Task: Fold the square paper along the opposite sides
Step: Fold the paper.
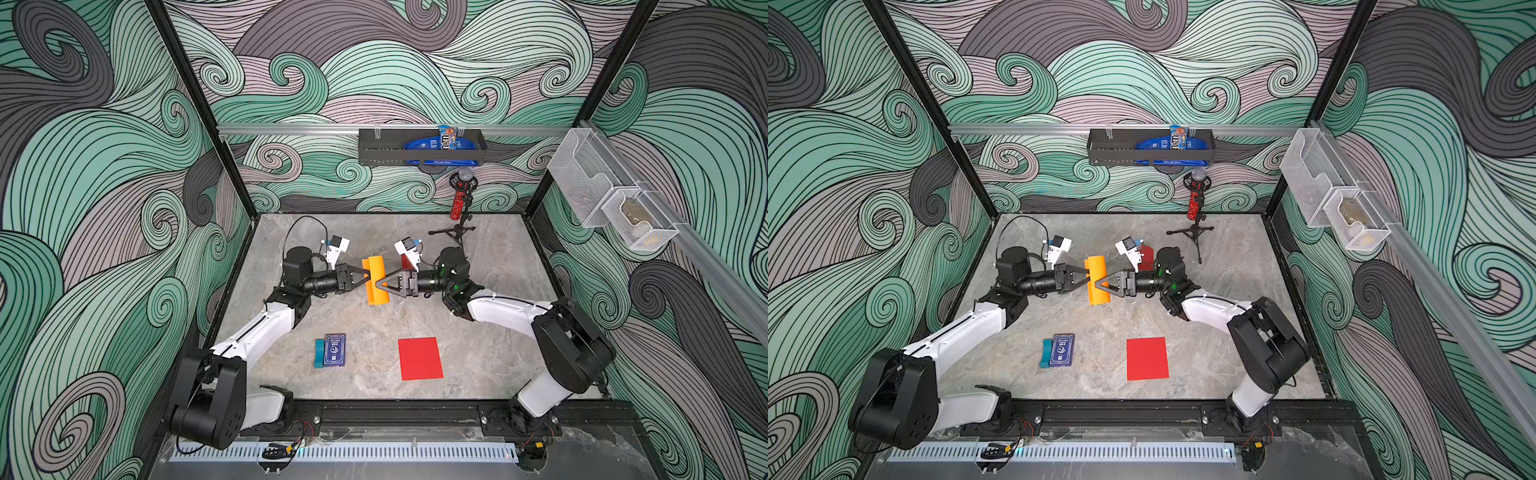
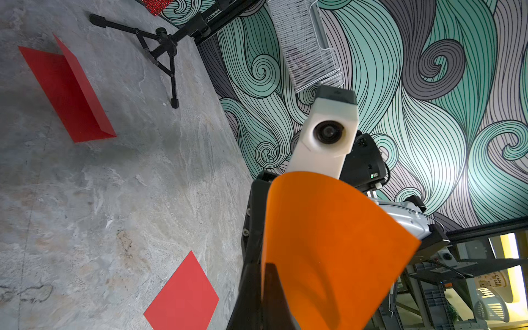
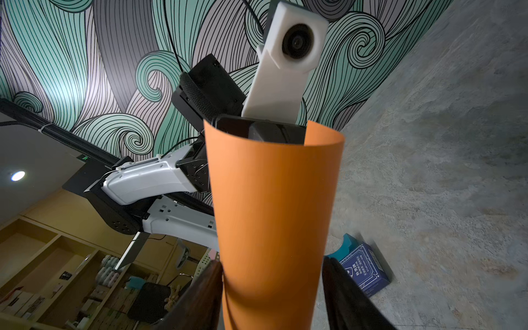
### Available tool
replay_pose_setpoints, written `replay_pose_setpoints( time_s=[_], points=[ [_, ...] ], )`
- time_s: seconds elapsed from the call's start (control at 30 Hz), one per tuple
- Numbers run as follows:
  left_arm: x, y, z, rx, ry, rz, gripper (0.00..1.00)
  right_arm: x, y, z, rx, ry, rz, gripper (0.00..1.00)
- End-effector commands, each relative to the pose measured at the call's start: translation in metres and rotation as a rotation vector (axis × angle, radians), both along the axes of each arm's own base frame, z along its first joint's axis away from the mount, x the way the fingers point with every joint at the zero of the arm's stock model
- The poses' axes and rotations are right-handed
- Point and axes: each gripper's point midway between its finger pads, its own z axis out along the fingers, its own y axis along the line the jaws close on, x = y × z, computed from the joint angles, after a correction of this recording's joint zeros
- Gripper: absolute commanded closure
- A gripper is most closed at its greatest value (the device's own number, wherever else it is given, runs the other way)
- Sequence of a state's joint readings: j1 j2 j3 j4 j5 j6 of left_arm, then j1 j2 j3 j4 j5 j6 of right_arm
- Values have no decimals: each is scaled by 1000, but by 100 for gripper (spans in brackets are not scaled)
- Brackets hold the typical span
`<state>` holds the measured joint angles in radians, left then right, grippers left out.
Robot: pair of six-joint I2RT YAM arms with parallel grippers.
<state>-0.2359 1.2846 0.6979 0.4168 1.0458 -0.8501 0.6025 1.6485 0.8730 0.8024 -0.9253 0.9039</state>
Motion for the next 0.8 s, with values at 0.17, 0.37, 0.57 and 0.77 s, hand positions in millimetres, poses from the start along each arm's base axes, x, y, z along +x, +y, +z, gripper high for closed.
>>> replay_pose_setpoints(
  time_s=[0.17,0.37,0.57,0.77],
  points=[
    [-4,0,23,-32,-61,-24,100,-4,11,9,53,-25,59,49],
    [-4,0,22,-31,-60,-23,100,-3,13,11,72,-16,66,56],
    [-4,0,21,-29,-60,-21,100,-3,14,11,83,-7,73,66],
    [-4,0,20,-28,-60,-20,100,-3,16,11,90,6,78,77]
  ],
)
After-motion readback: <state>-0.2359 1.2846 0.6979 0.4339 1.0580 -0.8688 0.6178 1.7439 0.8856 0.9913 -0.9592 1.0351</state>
